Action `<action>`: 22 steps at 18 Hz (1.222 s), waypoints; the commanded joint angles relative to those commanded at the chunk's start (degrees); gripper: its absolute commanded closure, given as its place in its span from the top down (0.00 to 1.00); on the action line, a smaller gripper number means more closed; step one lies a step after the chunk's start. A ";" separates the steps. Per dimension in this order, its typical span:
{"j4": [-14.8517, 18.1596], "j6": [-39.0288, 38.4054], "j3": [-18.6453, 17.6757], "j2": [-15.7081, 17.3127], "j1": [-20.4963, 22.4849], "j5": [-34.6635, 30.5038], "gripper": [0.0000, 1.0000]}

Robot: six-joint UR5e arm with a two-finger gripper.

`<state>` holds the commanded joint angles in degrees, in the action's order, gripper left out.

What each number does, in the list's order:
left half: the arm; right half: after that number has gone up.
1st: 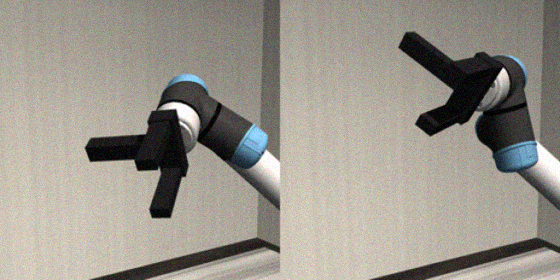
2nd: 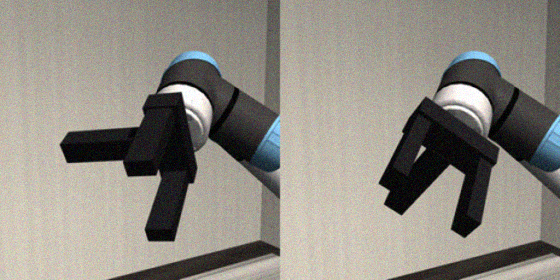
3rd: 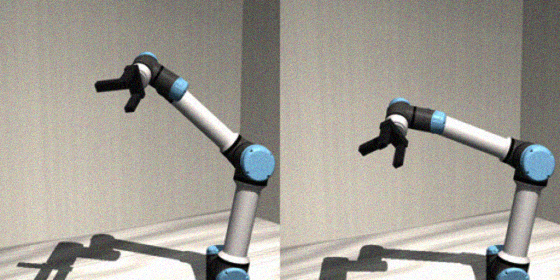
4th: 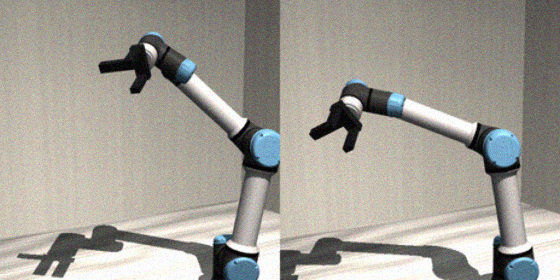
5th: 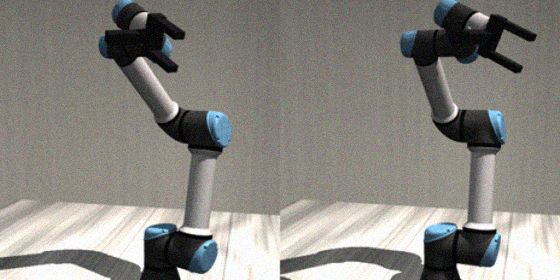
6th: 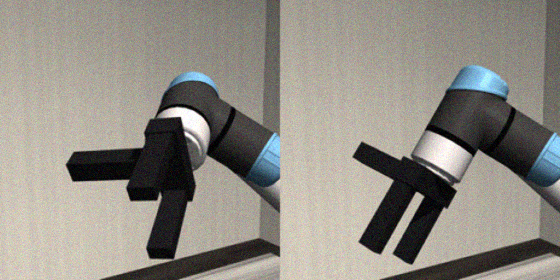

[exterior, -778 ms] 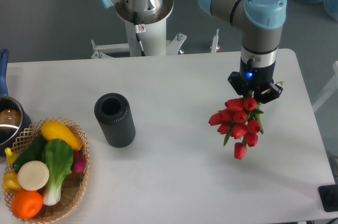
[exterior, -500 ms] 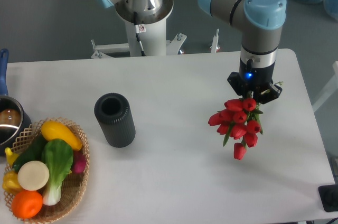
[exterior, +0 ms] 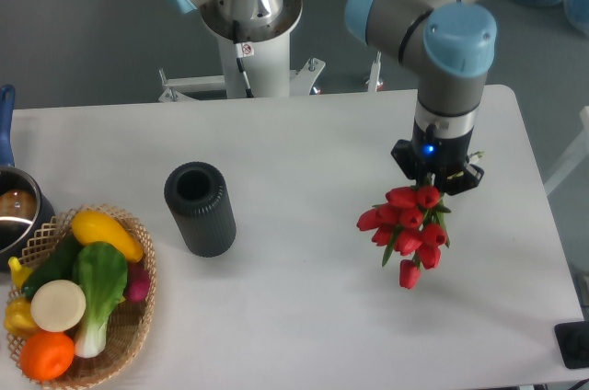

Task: Place the flowers on the table
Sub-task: 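Open the gripper to release the red tulips onto the table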

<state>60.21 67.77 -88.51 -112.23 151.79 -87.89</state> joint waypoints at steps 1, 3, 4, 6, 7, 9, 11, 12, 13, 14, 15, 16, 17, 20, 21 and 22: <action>-0.09 -1.05 0.61 -1.31 -0.44 -0.09 0.19; -0.09 -3.07 1.67 -2.90 -1.23 -0.09 0.27; -0.09 -3.17 1.85 -3.34 -1.41 -0.09 0.30; -0.09 -3.08 1.85 -3.35 -1.50 0.00 0.49; -0.09 -3.08 1.76 -3.35 -1.50 0.00 0.58; 0.00 -2.73 1.59 -2.91 -1.41 0.17 0.77; 0.00 -2.64 1.41 -2.65 -1.15 0.52 0.81; 0.00 -2.64 1.24 -2.12 -0.97 0.53 0.85; 0.00 -2.64 1.15 -1.51 -0.88 0.53 0.92; 0.00 -2.64 0.97 -1.50 -0.71 0.53 1.00; -0.09 -2.56 0.62 -1.15 -0.53 0.61 1.00; -0.17 -2.55 0.18 -0.89 -0.01 0.79 1.00; -0.44 -2.38 -0.86 -0.28 0.34 1.05 1.00; -1.41 -1.76 -1.58 1.75 1.84 2.55 1.00; -1.41 -1.76 -1.58 2.36 2.10 2.55 1.00; -1.41 -1.76 -1.66 3.15 2.28 2.63 1.00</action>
<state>58.80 66.01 -90.17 -109.08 154.07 -85.25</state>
